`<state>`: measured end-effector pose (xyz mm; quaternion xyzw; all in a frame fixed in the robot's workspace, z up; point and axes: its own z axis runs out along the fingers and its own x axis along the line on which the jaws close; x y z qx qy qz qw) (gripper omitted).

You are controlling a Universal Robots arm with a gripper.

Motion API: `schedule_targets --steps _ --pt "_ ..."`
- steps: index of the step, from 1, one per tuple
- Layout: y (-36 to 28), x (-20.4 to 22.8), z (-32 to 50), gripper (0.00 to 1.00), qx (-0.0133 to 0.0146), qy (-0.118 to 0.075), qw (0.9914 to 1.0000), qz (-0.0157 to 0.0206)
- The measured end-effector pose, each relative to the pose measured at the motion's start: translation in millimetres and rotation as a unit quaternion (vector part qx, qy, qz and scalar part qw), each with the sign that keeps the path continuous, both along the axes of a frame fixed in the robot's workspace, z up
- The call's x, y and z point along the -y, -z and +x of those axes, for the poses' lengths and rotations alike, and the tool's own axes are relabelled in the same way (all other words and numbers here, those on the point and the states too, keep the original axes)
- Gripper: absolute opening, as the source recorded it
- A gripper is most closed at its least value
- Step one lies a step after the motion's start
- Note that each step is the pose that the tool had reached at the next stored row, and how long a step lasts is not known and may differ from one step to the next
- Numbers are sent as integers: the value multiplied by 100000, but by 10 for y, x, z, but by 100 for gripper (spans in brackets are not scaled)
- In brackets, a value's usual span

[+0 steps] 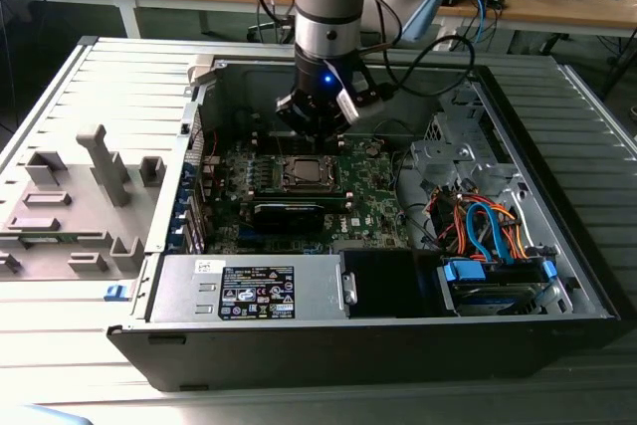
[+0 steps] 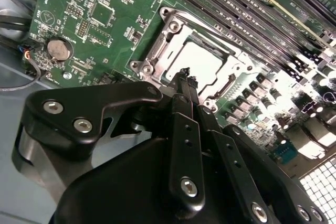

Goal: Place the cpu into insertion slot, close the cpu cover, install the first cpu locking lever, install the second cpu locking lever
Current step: 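Install the first cpu locking lever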

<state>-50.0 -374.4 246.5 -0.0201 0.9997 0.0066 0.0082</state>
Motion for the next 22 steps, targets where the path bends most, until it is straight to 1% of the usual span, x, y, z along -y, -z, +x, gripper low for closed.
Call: schedule_targets --steps 11,16,17,19,22 --pt "-1 4 -93 11 133 0 100000 0" --pt "-2 5 -191 11 270 3 100000 0" --pt "-3 4 -197 11 287 8 100000 3" --pt "-20 5 -198 11 294 -6 100000 0" --pt "-75 5 -200 11 293 3 100000 -5"
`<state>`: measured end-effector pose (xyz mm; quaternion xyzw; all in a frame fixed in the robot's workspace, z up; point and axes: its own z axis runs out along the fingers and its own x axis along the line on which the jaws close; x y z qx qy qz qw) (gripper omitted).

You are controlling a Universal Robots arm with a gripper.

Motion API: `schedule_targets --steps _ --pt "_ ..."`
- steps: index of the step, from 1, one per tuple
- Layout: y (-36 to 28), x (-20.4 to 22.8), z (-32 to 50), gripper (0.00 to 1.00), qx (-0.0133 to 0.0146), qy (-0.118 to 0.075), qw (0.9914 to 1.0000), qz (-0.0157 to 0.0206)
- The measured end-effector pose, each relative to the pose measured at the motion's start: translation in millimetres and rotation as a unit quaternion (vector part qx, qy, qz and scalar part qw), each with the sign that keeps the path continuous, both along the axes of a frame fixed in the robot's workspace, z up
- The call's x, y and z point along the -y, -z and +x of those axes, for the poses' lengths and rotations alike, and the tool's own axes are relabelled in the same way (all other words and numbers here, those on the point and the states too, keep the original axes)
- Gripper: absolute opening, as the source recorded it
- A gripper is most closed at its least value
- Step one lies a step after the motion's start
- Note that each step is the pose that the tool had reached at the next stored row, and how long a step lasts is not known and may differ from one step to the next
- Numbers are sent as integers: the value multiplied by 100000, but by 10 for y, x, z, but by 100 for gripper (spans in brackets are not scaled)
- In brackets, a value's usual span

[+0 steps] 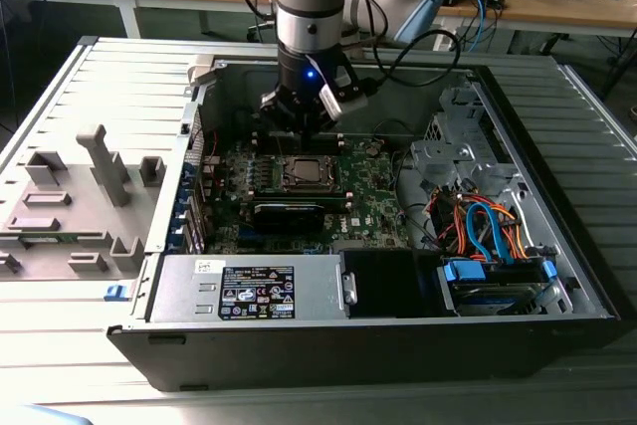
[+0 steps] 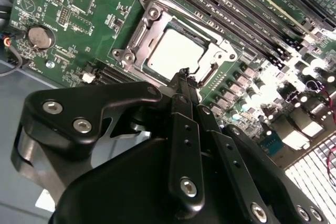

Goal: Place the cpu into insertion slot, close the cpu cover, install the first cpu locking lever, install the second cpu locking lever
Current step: 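Install the first cpu locking lever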

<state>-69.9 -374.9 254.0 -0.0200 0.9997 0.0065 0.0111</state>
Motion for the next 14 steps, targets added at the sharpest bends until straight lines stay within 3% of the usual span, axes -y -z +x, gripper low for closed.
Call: schedule_targets --steps 8,14 --pt "-62 0 -24 11 43 3 100000 4" --pt "-84 0 -126 11 325 0 99999 5"
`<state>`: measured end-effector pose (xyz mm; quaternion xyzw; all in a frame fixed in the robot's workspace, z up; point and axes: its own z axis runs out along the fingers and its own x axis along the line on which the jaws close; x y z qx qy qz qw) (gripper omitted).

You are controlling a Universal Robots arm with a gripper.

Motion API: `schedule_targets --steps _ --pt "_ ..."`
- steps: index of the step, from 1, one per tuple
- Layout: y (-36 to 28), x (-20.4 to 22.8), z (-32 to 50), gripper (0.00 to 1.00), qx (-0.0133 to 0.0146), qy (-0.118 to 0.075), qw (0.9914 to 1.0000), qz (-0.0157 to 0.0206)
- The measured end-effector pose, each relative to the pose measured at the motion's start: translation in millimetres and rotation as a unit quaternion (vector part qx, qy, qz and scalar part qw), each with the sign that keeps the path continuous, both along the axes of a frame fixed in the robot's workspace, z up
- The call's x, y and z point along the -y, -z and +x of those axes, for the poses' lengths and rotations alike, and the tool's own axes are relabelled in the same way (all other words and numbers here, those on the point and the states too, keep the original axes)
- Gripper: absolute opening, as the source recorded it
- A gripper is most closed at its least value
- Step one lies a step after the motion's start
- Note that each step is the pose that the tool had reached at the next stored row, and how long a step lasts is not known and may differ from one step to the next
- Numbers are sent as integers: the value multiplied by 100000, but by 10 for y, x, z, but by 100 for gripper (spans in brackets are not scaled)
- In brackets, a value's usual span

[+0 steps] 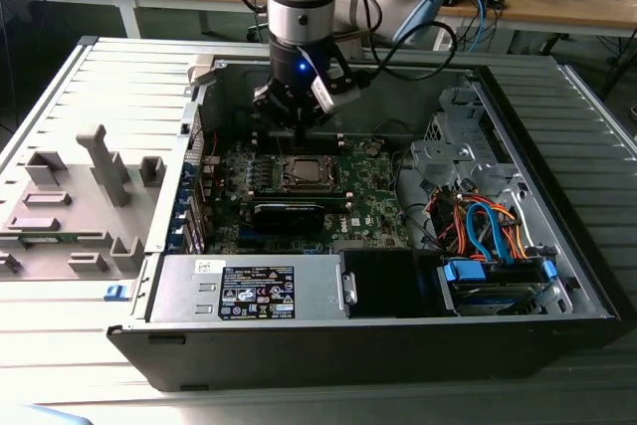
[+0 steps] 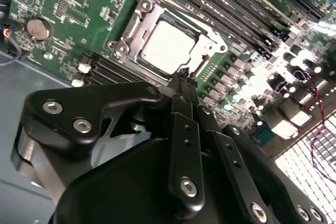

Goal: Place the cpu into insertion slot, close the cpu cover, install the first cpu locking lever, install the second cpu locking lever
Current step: 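Install the first cpu locking lever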

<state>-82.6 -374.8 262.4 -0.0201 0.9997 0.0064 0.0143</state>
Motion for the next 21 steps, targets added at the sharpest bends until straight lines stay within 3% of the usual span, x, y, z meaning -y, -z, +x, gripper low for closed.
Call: schedule_targets --steps 9,13,15,16,21 --pt "0 0 -258 11 447 -3 99999 2" --pt "0 0 -478 11 623 -5 99998 1" --pt "0 -7 -505 11 647 1 99998 0" --pt "0 -20 -508 11 650 0 99998 -1" --pt "-3 -165 -507 11 649 -7 99998 -2"
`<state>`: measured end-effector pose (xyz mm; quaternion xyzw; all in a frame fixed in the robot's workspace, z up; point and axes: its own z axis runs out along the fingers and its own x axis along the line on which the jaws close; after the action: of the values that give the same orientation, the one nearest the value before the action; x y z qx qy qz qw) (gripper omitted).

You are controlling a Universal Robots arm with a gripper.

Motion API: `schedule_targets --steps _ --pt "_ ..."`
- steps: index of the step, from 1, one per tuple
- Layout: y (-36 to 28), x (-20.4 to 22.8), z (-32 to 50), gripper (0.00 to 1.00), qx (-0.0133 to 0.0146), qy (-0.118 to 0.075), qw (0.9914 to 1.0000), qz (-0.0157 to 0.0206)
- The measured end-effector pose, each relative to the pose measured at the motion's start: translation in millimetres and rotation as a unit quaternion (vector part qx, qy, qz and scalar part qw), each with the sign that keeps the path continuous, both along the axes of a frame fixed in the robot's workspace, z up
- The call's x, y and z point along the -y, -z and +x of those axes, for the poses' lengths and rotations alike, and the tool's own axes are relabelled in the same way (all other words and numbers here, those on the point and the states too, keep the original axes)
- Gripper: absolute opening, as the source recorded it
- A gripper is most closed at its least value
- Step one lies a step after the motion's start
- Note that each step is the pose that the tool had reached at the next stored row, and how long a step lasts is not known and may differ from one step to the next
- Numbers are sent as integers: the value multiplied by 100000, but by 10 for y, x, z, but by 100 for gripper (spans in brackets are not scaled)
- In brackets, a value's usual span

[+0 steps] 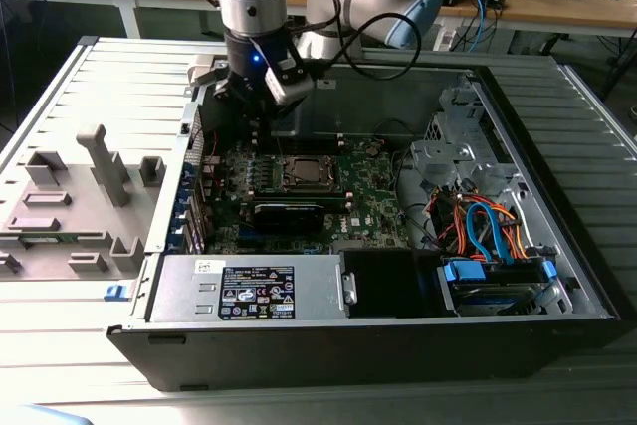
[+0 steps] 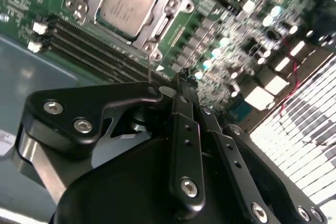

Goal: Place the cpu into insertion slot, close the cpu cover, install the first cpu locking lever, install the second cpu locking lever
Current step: 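Install the first cpu locking lever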

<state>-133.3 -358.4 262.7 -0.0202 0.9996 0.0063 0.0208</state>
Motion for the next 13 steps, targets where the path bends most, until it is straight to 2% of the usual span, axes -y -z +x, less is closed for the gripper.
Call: schedule_targets --steps 1,3,7,9,13 --pt "0 -32 -2 11 0 5 100000 3" --pt "-1 -69 -5 11 -6 8 100000 -2" --pt "0 -108 -4 11 -4 5 100000 142" --pt "1 -109 8 11 -15 -9 100000 146" --pt "1 -109 130 11 -362 -7 99999 146"
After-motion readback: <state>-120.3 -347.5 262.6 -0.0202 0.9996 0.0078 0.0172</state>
